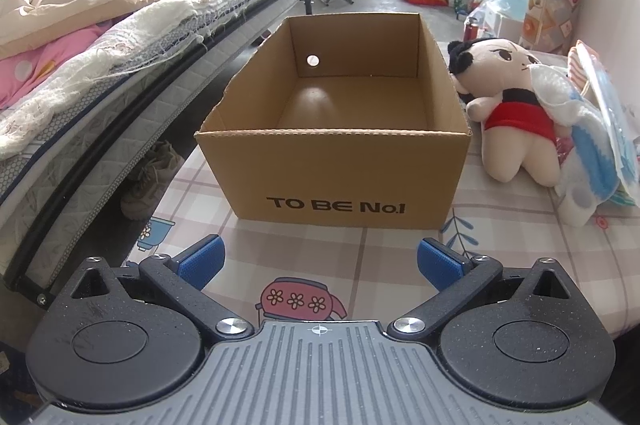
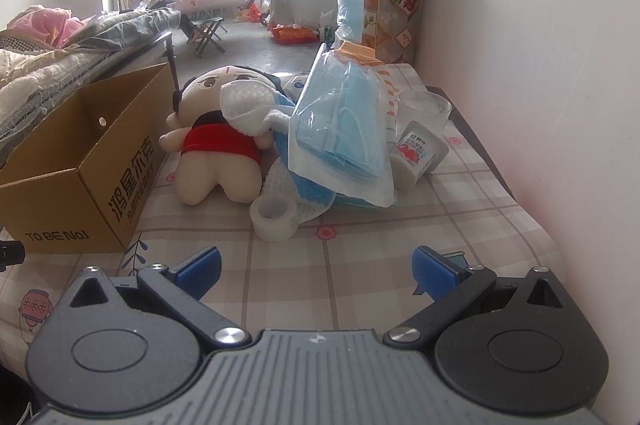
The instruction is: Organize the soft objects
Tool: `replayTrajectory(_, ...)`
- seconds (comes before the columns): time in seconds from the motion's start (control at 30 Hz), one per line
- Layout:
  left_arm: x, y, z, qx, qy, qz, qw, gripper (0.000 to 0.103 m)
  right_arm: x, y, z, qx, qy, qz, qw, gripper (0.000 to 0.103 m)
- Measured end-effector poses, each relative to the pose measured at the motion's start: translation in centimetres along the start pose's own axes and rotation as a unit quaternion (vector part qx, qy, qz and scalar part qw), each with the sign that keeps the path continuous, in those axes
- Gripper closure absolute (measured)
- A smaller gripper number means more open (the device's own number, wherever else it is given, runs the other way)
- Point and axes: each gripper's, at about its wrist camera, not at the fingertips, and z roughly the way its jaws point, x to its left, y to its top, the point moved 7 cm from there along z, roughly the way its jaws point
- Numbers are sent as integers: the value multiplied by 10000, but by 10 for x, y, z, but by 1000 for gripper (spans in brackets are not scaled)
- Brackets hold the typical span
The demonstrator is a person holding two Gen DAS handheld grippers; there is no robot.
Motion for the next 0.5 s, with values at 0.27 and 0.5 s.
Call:
replayTrajectory(0.27,-1,0,0,7,0,-9,10000,0,0,0,0,1,1,2,10000,0)
replayTrajectory(0.5,0,-1,1,18,2,-12,10000,0,-1,-1,2,17,-5,5,10000,0)
